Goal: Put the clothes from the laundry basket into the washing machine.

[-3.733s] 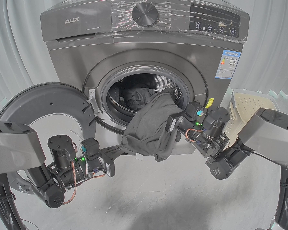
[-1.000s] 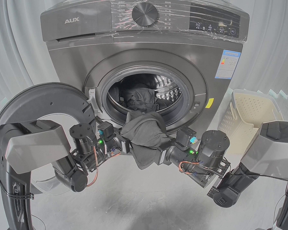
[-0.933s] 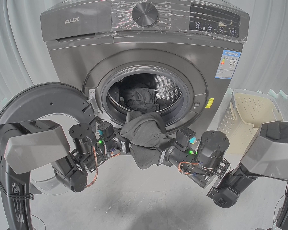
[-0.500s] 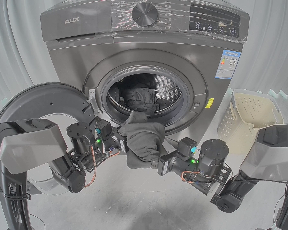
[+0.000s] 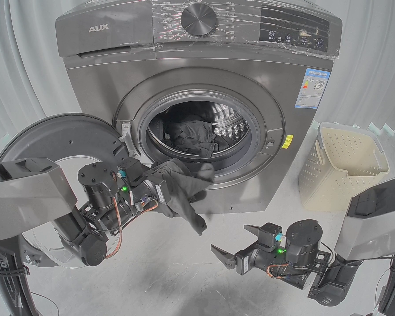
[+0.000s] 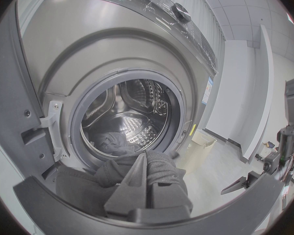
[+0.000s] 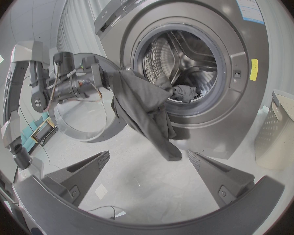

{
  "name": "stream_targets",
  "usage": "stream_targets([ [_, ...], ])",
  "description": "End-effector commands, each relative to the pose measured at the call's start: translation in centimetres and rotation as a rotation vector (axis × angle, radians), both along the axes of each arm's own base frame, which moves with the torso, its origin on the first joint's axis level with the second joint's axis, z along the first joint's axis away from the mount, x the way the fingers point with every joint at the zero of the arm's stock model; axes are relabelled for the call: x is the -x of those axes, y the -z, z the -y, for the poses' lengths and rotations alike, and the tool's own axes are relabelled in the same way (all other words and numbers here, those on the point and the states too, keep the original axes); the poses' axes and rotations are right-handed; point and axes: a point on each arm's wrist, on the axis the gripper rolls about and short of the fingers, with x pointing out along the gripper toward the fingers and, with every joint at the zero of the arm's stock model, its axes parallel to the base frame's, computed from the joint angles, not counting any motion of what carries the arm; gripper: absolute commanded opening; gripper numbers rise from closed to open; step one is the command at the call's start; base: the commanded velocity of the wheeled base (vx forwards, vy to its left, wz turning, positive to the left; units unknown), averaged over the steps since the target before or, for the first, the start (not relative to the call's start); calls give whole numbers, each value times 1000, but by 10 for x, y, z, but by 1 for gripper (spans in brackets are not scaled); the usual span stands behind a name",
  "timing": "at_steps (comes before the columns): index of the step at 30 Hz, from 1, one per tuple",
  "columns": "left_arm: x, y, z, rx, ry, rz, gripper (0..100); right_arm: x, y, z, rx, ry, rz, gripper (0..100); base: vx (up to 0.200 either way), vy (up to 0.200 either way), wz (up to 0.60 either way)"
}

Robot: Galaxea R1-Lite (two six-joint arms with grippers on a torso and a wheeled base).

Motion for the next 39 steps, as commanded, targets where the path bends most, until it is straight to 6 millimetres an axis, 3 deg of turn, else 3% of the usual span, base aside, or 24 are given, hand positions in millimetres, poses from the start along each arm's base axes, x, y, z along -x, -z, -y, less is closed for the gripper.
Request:
stream_targets([
  [1,20,-17,-9,19,5,7,0,8,9,9,37,13,-45,100,0,0,0],
  [14,72,-32,-15,11,64,-20,0,-9,-7,34,-60,197,-41,100,0,0,0],
  [19,80,-34,-19,9,47,-20,0,-12,-17,45,-75,242,-15,100,0,0,0],
  [29,88,-24,-28,-23,8,-64,0,-23,-17,60,-62,356,0,100,0,0,0],
  [39,90,-19,-25,-35,20,-85,0,-23,-16,61,-59,359,-1,100,0,0,0],
])
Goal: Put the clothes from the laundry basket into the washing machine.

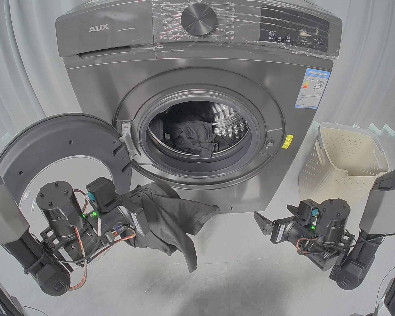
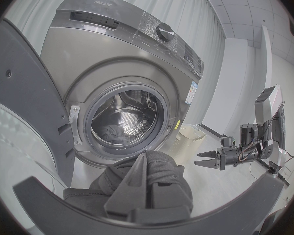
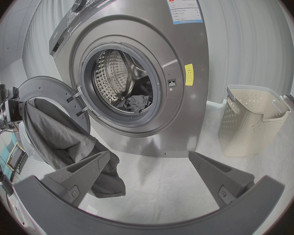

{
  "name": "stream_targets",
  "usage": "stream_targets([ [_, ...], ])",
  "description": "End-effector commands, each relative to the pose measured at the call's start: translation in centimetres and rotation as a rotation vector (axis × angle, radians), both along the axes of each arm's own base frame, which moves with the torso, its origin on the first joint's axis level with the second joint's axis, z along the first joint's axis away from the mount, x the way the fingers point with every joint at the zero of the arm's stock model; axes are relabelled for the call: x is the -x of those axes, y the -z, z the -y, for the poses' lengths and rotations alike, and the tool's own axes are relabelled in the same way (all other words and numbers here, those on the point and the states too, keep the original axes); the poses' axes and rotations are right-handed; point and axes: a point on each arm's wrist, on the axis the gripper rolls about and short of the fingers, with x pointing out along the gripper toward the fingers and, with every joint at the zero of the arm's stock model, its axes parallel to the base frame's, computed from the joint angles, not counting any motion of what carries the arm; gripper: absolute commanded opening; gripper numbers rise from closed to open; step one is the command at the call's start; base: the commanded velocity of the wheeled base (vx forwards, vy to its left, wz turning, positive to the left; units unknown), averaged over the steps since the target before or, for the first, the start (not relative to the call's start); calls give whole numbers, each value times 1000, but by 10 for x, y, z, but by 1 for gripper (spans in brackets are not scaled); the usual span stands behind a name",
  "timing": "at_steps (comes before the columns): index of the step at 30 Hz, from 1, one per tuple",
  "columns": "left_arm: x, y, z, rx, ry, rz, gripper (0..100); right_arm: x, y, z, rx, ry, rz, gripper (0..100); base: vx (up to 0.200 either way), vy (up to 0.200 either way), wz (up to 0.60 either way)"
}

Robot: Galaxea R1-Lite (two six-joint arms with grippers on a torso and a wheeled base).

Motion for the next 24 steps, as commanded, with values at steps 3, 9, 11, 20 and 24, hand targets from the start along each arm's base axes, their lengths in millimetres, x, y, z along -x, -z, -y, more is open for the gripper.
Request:
stream_targets([
  [3,-1,7,2,-15,5,-26,0,1,1,-1,2,-5,-3,100,0,0,0],
  [9,-1,15,9,-31,24,-45,0,3,1,-2,4,-11,-7,100,200,0,0],
  [11,0,16,11,-33,31,-49,0,3,2,-2,5,-12,-8,100,0,0,0],
  [20,0,22,15,-44,34,-65,0,3,2,-3,3,-15,-9,100,44,0,0],
  [24,0,22,15,-46,34,-68,0,4,2,-3,3,-17,-9,100,200,0,0],
])
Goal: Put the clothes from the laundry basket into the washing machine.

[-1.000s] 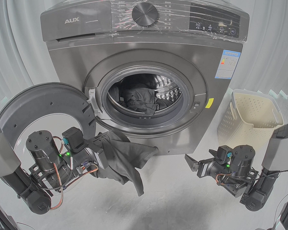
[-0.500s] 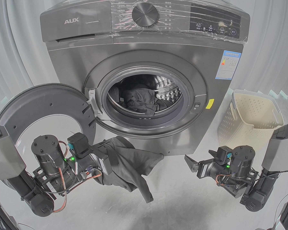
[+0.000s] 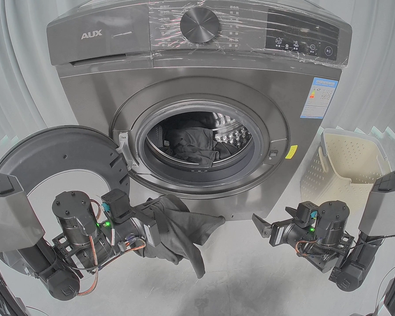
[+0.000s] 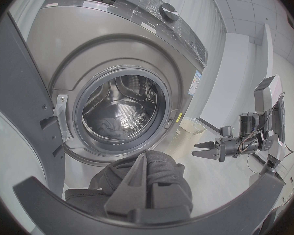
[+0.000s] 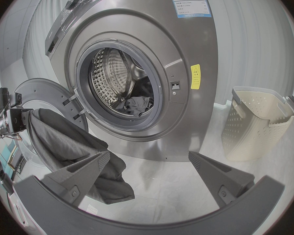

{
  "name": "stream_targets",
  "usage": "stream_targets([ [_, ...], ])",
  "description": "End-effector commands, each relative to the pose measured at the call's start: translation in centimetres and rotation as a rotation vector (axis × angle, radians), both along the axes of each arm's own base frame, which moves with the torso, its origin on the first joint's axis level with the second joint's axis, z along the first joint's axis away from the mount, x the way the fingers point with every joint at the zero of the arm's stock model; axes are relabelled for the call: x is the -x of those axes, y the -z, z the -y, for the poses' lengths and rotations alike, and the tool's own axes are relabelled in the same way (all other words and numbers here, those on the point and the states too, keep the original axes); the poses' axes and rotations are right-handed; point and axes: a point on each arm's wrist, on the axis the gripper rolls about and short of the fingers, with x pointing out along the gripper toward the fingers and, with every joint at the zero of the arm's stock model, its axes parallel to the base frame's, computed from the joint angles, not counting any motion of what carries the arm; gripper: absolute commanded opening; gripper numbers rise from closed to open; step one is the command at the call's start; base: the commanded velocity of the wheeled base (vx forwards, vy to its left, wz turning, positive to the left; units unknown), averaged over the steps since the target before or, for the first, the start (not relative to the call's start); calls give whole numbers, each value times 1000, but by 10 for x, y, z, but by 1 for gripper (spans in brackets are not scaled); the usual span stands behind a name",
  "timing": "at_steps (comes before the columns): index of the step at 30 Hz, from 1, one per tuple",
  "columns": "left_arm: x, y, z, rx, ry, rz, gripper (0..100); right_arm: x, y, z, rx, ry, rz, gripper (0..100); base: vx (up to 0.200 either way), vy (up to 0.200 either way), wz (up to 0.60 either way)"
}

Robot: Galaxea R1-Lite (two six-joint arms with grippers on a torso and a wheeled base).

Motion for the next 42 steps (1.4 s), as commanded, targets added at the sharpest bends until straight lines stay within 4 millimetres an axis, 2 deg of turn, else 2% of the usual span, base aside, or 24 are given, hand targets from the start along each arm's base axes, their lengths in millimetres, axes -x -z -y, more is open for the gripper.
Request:
stream_targets([
  [1,-1,3,1,-4,0,-8,0,0,1,-1,1,-2,-1,100,200,0,0],
  [6,0,3,2,-5,3,-9,0,0,1,-1,1,-2,-1,100,200,0,0],
  [17,2,5,5,-11,11,-17,0,1,0,-1,0,-3,0,100,36,0,0],
  [21,7,5,11,-9,34,-18,0,1,0,-1,1,-3,-1,100,50,0,0],
  [27,16,8,35,4,106,-28,0,10,-2,-12,-5,-52,3,100,0,0,0],
  [34,-15,36,56,-19,100,-50,0,16,-3,-14,-4,-73,0,100,0,0,0],
  [38,-41,40,62,-1,61,-10,0,17,-4,-15,-5,-76,3,100,0,0,0],
  [39,-41,40,62,-1,61,-10,0,17,-4,-15,-5,-76,3,100,0,0,0],
  [40,-58,43,64,15,38,10,0,17,-5,-14,-7,-75,5,100,0,0,0],
  [42,-73,47,68,27,18,30,0,17,-5,-14,-7,-75,5,100,0,0,0],
])
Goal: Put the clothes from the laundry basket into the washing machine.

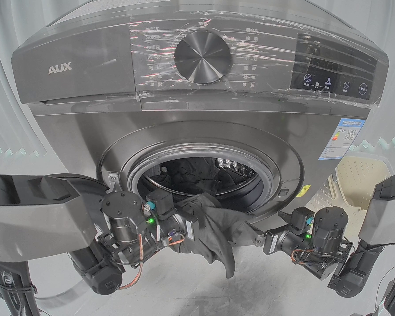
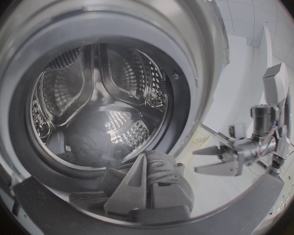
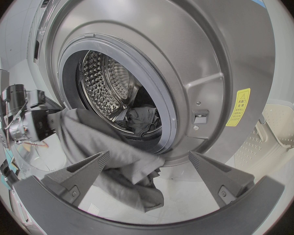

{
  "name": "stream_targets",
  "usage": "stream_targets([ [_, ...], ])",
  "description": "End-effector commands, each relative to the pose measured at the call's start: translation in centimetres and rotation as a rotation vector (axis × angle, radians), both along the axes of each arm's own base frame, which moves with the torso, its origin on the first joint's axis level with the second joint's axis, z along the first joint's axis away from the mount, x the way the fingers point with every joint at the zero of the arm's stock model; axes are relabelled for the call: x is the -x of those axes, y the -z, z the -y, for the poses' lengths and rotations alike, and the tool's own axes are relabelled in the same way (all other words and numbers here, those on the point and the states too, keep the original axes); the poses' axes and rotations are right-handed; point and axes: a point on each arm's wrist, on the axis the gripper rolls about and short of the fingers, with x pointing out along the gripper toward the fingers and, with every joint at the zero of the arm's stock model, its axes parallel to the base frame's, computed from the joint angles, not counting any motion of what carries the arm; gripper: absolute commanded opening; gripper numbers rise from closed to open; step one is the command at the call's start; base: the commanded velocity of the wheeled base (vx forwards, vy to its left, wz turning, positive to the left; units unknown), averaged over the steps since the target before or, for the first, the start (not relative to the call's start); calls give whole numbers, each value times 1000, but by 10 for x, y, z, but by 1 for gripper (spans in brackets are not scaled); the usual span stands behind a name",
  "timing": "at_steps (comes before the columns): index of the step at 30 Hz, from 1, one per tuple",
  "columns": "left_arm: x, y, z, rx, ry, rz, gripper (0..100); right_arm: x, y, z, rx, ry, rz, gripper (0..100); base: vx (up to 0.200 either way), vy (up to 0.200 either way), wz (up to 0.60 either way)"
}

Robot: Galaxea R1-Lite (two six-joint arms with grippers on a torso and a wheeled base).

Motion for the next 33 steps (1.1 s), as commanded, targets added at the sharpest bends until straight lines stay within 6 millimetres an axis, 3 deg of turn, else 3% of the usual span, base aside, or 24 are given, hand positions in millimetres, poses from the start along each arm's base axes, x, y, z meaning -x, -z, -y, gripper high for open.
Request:
stream_targets([
  [1,-45,25,8,10,-63,18,0,1,-2,0,-4,-4,5,100,0,0,0],
  [23,-104,27,44,127,-107,152,0,2,-1,-1,-2,-8,3,100,0,0,0],
  [33,-123,25,49,74,-155,92,0,2,0,-1,-2,-8,0,100,0,0,0],
])
